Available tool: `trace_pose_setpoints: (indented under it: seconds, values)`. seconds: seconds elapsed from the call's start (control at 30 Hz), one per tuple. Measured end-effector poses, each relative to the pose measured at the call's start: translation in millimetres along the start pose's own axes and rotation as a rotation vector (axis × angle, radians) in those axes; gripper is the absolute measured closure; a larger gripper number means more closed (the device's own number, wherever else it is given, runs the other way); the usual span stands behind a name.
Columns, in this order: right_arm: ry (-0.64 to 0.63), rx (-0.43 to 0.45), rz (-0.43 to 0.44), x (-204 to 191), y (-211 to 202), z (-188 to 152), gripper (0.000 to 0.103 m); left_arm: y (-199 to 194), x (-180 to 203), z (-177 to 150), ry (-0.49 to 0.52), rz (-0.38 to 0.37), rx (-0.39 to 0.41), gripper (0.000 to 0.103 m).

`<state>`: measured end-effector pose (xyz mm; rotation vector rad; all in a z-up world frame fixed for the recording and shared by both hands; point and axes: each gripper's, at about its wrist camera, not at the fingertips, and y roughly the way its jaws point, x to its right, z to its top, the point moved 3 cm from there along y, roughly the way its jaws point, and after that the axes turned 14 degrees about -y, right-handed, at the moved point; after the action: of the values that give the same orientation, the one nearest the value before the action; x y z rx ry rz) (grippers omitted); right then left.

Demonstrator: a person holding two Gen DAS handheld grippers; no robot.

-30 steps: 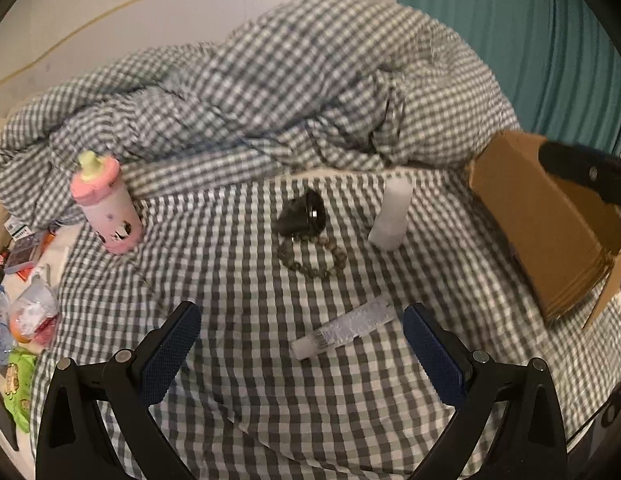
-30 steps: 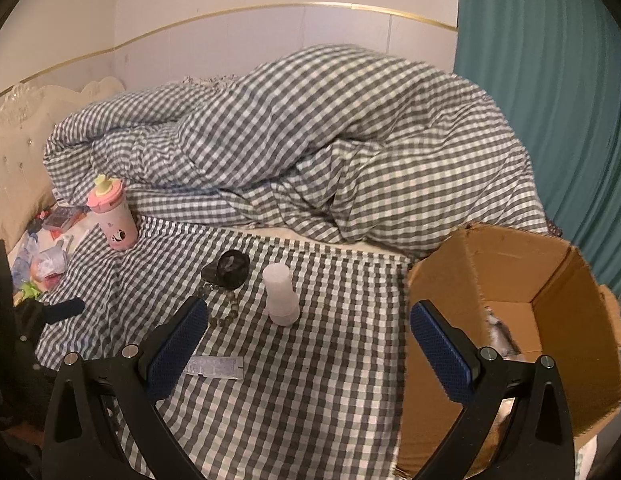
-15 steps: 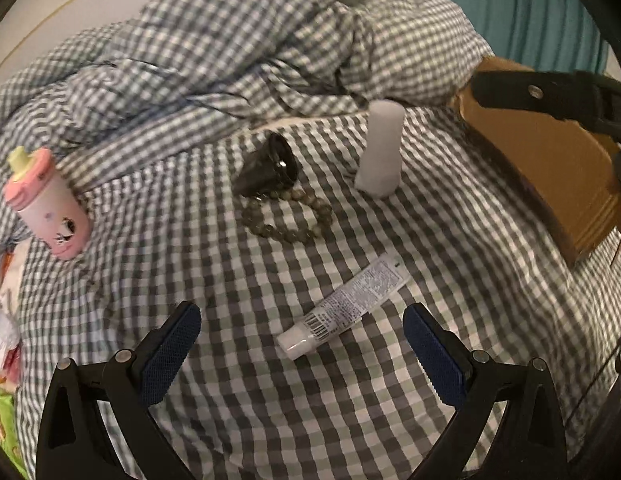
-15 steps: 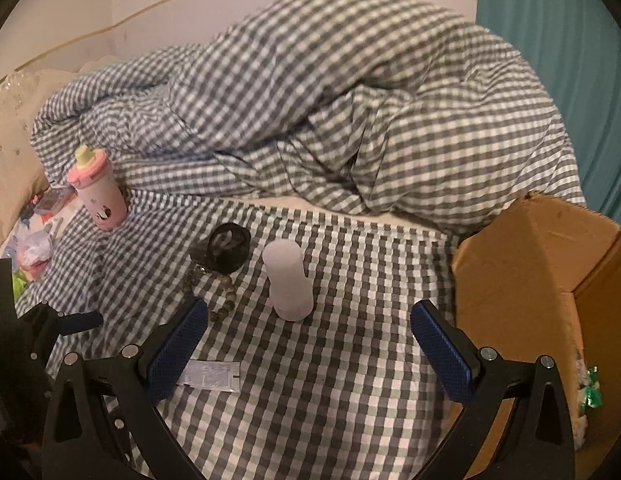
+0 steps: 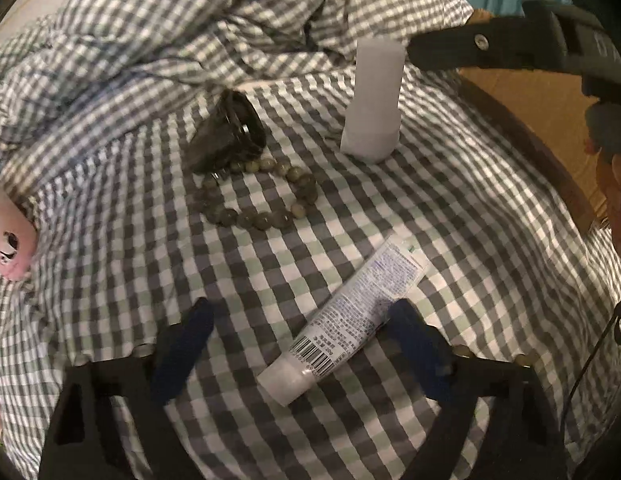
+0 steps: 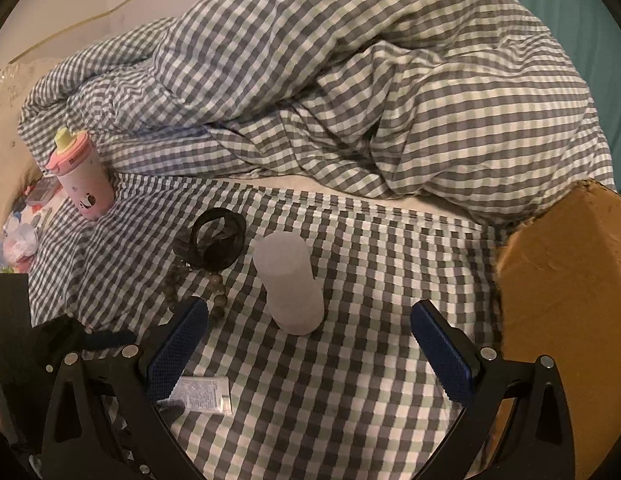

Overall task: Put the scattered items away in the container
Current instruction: 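Grasp the white tube with the left gripper while the right grasps the frosted white bottle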

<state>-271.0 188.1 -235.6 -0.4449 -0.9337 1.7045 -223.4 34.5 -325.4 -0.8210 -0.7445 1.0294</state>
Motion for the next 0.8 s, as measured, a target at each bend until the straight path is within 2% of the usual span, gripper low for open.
trace_pose_setpoints:
  seconds: [0.17,0.43,0.5,0.6,0.7,0.77,0.8]
  values:
    - [-0.003,-0.012,0.014,-1.9,14.1,2.3,0.002,1.6,2.5,-0.5,0.006,-0.040,-0.004,0.032]
    - [0.005,-0.008,0.018,-3.8,21.7,6.3,0.003,-4.2,7.4,0.3,-0.006,-0.076,-0.001,0.084]
    - [0.005,-0.011,0.022,-3.6,23.9,6.6,0.006,-6.3,6.6,0.9,-0.024,-0.067,0.003,0.089]
    - [0.004,-0.024,0.038,-4.4,29.8,6.5,0.014,-10.6,7.2,0.1,-0.045,-0.057,0.014,0.090]
    - [0.001,-0.048,0.047,-6.3,38.2,5.4,0.029,-14.6,6.9,-1.9,-0.062,-0.036,0.021,0.091]
    - [0.001,-0.063,0.047,-7.3,42.6,4.3,0.054,-19.1,4.6,-2.0,-0.087,-0.023,0.029,0.091]
    - [-0.001,-0.069,0.045,-7.6,44.4,3.8,0.059,-21.9,2.7,-1.7,-0.102,-0.015,0.036,0.091]
